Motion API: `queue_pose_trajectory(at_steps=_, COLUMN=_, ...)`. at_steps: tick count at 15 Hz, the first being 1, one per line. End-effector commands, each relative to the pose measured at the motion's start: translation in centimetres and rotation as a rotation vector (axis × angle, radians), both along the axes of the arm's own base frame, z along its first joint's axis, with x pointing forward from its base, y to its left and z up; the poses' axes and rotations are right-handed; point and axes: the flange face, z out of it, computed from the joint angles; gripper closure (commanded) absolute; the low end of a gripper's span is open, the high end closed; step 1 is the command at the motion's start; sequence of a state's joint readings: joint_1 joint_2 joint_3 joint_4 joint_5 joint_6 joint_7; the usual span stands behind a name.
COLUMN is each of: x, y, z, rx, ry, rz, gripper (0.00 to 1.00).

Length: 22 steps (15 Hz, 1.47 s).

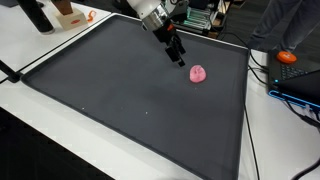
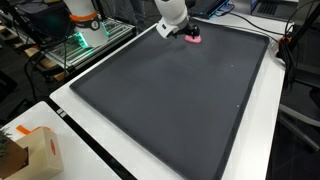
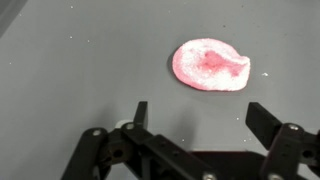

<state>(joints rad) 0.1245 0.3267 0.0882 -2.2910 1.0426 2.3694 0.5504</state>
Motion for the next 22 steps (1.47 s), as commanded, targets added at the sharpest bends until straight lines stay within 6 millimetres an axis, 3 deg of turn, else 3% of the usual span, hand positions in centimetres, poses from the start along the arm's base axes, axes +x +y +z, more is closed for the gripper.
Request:
queue_pose_trajectory(at_steps=1, x=-0.9, y=0.7, z=1.2, rx=-0.016, ry=0.001, rz=-0.027, gripper=0.0)
queue_pose_trajectory(at_steps=8, x=-0.1, y=4.0, z=5.3, rx=-0.096, ry=0.026, rz=-0.015, gripper=0.0)
queue_pose_trajectory(at_steps=18, x=1.2, y=9.7, z=12.7, rx=-0.38, ry=-0.011, rz=0.017, gripper=0.0)
queue_pose_trajectory(at_steps=22, x=1.7, y=11.1, z=15.0, rx=-0.443, ry=-0.051, rz=0.034, gripper=0.0)
